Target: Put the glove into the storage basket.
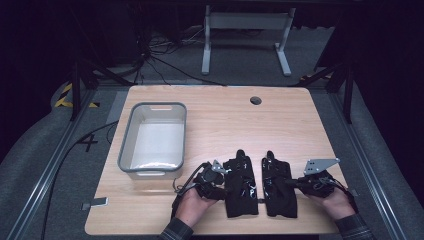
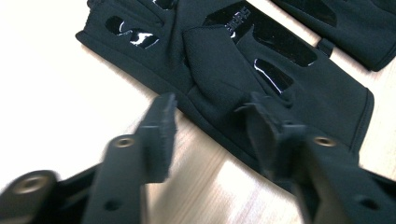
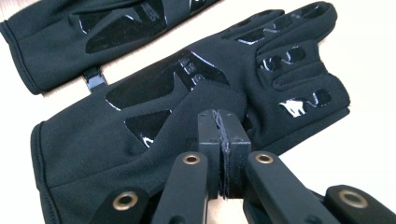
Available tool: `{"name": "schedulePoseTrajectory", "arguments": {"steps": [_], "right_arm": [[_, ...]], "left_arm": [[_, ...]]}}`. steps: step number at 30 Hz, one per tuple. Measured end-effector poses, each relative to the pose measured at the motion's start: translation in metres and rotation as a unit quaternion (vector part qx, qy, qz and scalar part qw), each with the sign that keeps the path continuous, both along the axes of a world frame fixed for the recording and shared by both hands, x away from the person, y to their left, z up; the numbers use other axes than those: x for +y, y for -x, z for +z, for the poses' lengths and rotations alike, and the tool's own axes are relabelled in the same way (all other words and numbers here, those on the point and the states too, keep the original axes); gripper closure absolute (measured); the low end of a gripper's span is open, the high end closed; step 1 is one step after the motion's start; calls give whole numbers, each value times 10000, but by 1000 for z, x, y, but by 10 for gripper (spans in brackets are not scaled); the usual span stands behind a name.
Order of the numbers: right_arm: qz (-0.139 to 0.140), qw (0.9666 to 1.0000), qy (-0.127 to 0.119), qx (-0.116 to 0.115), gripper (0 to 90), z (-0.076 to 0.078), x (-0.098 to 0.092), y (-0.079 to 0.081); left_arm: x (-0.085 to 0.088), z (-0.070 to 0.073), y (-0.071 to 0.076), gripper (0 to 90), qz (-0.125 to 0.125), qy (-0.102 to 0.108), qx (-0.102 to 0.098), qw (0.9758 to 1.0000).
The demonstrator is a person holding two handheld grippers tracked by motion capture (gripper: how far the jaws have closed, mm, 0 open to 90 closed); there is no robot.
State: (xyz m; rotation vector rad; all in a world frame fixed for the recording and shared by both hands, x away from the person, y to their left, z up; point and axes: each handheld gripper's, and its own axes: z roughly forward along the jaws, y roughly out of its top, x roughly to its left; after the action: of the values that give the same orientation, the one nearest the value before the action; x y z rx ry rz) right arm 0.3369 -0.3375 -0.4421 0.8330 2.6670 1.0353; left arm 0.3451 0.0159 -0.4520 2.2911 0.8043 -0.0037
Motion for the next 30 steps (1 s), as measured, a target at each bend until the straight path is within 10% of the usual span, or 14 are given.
{"name": "schedulePoseTrajectory", "arguments": {"steps": [13, 17, 30], "right_arm": [[56, 9998, 161, 63, 895, -5, 4, -1], [58, 9998, 188, 67, 896, -6, 5, -1], [212, 9997, 150, 37, 897, -7, 20, -2]], "left_arm": [[-11, -5, -6, 411, 69, -91, -144, 9998], [-15, -5, -3, 540, 41, -316, -447, 9985], [-10, -1, -5, 852, 92, 47, -94, 9999]]}}
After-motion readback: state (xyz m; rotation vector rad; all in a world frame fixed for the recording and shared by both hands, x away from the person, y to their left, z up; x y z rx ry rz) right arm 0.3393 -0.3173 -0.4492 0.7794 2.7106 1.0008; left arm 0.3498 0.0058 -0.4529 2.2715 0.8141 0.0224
